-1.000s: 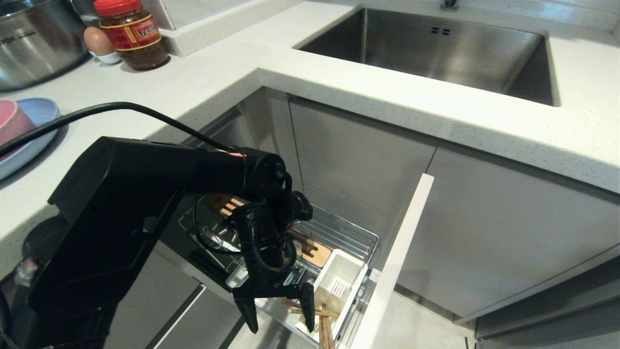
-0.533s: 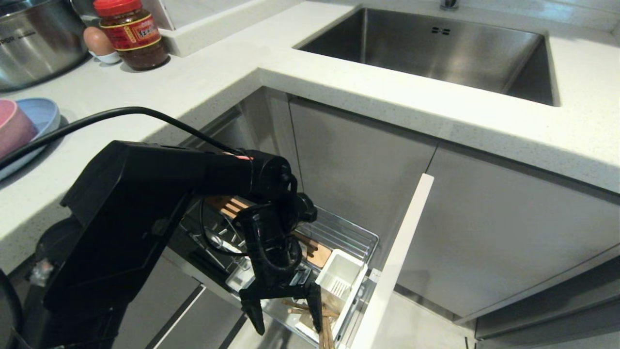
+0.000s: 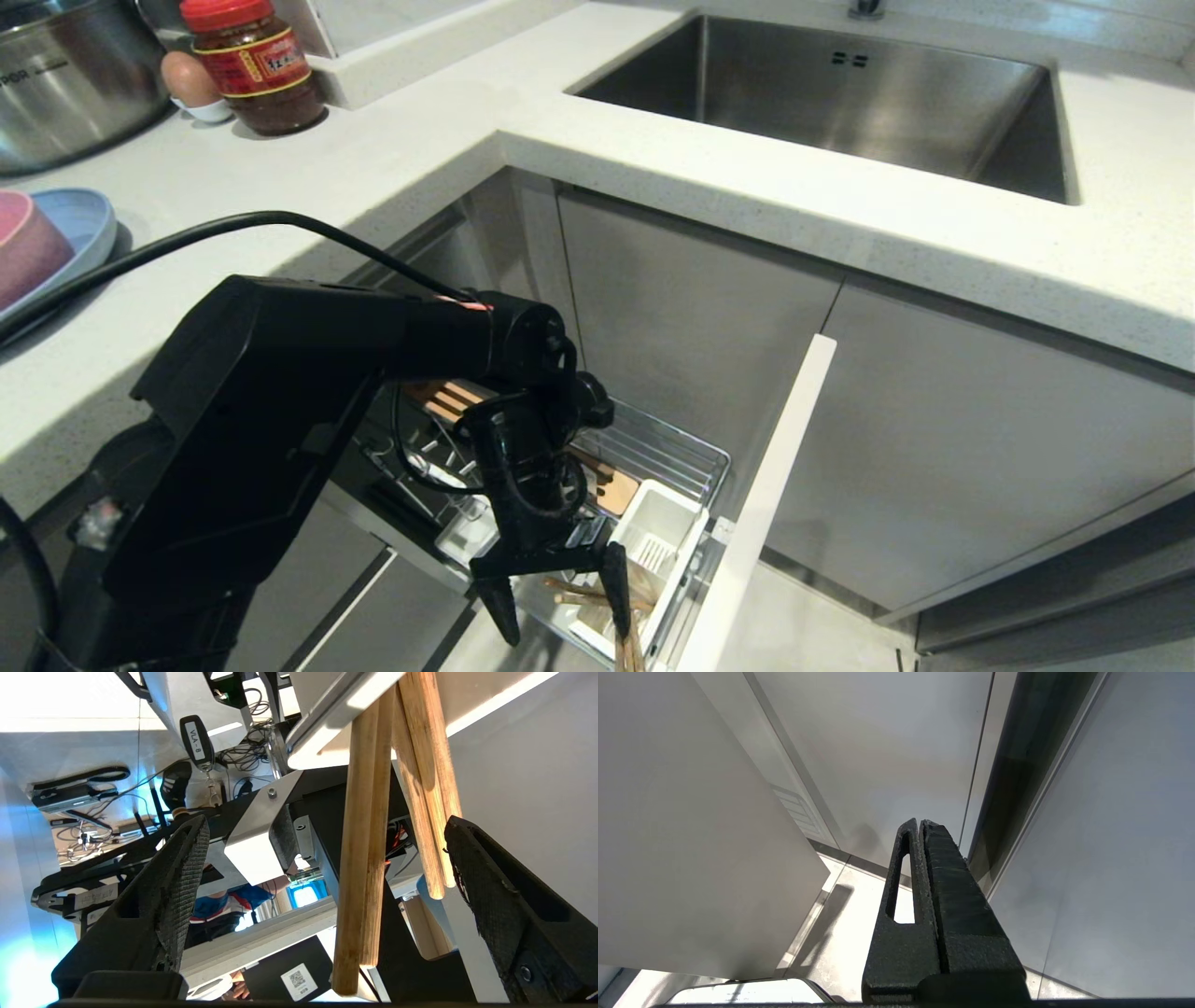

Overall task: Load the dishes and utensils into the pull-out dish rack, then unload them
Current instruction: Take the chopsticks out of the cupboard

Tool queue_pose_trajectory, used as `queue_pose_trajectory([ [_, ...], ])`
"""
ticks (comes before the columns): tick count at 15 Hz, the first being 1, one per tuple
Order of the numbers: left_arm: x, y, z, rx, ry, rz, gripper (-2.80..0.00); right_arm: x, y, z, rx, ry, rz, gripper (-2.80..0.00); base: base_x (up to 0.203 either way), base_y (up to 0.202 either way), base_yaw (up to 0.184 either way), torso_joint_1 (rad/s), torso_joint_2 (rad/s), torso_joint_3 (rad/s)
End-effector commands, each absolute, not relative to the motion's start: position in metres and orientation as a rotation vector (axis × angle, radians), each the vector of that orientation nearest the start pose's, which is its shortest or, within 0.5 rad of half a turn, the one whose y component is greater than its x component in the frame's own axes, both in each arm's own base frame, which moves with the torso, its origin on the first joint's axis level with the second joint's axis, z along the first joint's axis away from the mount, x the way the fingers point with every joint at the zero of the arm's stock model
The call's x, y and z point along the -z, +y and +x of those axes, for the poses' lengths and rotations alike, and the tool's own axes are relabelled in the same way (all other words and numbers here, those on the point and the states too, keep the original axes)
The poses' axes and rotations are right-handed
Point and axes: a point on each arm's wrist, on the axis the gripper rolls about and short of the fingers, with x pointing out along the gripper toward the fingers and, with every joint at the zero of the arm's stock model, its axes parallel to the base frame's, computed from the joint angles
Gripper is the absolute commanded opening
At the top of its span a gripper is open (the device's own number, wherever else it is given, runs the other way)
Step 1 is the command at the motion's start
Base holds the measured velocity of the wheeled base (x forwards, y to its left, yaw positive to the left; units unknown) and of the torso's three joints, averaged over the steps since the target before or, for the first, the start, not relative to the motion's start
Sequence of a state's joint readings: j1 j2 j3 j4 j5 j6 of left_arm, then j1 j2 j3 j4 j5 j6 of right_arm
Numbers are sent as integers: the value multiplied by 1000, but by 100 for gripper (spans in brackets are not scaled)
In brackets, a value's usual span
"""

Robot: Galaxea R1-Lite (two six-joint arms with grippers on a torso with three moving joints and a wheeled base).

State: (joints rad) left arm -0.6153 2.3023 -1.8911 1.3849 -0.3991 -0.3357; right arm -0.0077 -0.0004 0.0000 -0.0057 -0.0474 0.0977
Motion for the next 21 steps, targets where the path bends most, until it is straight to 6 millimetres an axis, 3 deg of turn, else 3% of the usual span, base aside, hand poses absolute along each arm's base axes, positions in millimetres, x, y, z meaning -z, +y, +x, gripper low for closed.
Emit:
queue_pose_trajectory([
  [1,-124,-220,296,395,1941,-21,0,-76,-1,-23,55,-13,98,-280,0,0,0,0,0,0],
  [2,-124,-220,296,395,1941,-21,0,-76,-1,-23,55,-13,98,-280,0,0,0,0,0,0],
  [3,-123,-220,296,395,1939,-21,-280,-76,-1,-23,55,-13,98,-280,0,0,0,0,0,0],
  [17,-128,-227,289,416,1936,-2,-280,-76,-1,-23,55,-13,98,-280,0,0,0,0,0,0],
  [21,-151,-223,277,416,1905,-13,-280,-76,-1,-23,55,-13,98,-280,0,0,0,0,0,0],
])
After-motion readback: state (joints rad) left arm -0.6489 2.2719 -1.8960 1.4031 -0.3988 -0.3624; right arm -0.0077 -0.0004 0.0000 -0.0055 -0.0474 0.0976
